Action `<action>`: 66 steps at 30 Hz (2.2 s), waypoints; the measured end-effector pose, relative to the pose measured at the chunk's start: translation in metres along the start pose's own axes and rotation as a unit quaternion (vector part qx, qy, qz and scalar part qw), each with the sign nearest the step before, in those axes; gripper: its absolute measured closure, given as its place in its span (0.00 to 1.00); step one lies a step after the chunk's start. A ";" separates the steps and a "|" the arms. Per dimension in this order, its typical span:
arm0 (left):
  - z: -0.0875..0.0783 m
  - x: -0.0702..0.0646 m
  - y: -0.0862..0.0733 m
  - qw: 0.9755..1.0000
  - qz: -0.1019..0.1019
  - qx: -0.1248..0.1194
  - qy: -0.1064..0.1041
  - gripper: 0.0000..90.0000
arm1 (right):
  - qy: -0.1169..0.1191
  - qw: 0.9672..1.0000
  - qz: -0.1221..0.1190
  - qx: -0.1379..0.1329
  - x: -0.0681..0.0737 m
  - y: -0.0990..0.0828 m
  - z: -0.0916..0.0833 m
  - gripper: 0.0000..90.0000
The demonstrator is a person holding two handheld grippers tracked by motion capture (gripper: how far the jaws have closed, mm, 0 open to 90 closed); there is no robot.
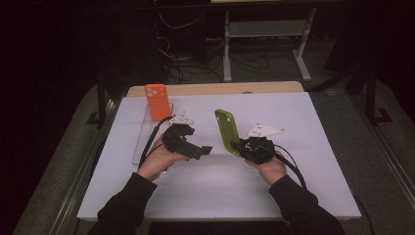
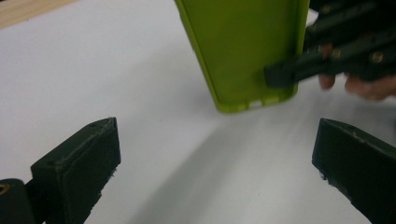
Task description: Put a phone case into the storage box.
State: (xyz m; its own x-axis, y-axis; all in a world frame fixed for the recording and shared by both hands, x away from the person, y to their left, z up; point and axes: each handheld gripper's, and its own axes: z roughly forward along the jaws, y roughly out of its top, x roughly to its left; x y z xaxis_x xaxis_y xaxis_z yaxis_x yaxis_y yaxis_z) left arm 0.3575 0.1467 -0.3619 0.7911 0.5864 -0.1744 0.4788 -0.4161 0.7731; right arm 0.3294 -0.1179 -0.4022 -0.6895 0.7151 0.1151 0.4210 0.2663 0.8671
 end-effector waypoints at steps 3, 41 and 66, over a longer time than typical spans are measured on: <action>0.001 0.001 0.005 1.000 -0.006 -0.013 -0.005 0.00 | 0.005 1.000 0.003 0.001 0.003 0.000 0.001 0.84; 0.047 -0.008 0.040 0.993 -0.049 -0.105 -0.026 0.11 | 0.019 1.000 0.012 -0.015 0.014 0.002 0.003 0.84; 0.018 0.004 0.051 0.994 -0.028 -0.098 0.024 0.15 | 0.004 0.999 -0.002 0.041 0.002 -0.004 -0.006 0.17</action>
State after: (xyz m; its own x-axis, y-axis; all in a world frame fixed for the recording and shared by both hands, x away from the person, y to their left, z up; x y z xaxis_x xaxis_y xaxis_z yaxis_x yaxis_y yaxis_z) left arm 0.3919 0.1153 -0.3338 0.7432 0.6401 -0.1949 0.4346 -0.2403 0.8680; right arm 0.3225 -0.1215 -0.4022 -0.6961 0.7085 0.1158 0.4645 0.3214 0.8252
